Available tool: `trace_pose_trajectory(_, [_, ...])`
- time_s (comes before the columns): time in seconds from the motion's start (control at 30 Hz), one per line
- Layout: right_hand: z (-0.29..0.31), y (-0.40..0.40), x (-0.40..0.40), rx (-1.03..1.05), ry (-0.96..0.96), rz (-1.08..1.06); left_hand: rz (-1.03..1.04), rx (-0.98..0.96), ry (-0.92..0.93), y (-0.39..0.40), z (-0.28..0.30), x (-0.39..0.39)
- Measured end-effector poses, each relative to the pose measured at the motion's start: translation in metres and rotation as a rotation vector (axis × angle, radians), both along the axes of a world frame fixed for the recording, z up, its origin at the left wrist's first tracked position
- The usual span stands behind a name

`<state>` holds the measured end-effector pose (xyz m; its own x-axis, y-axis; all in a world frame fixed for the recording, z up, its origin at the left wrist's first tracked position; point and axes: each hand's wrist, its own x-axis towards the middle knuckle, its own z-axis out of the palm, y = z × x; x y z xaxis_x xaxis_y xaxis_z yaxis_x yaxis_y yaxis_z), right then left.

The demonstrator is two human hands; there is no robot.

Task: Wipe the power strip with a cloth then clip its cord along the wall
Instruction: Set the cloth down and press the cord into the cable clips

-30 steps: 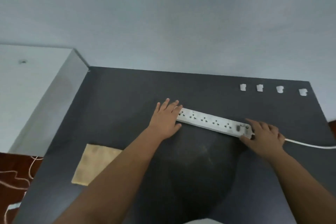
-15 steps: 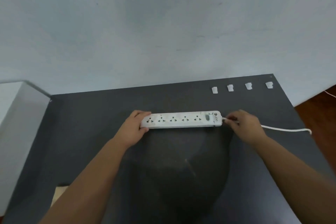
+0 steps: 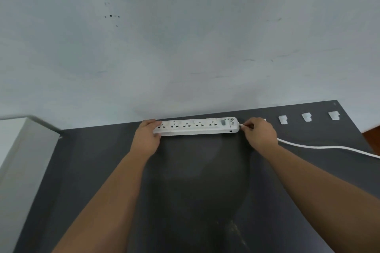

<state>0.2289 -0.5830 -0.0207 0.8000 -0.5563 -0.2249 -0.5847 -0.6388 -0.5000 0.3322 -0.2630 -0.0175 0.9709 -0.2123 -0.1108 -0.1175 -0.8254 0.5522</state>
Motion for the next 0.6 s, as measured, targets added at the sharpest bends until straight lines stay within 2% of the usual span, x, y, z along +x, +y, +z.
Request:
trace_pose_trajectory(0.1, [-0.004,0.0,0.014,-0.026,-0.012,-0.005,0.033,0.02,-0.04,-0.002,-0.007,0.005])
trace_pose_trajectory(0.2, [-0.007,0.002,0.029,-0.06,-0.003,0.01,0.078,0.172,-0.112,-0.014,-0.013,-0.002])
trace_pose_trajectory(0.3, [-0.012,0.003,0.038,-0.096,0.019,0.038,-0.102,0.328,-0.208,-0.05,-0.013,-0.027])
trace_pose_trajectory(0.43, [-0.01,0.001,0.044,-0.154,0.051,0.097,-0.494,0.305,-0.133,-0.129,-0.012,-0.061])
trace_pose_trajectory(0.6, [0.001,-0.011,0.04,-0.148,0.141,0.249,-0.442,0.311,0.002,-0.166,-0.024,-0.069])
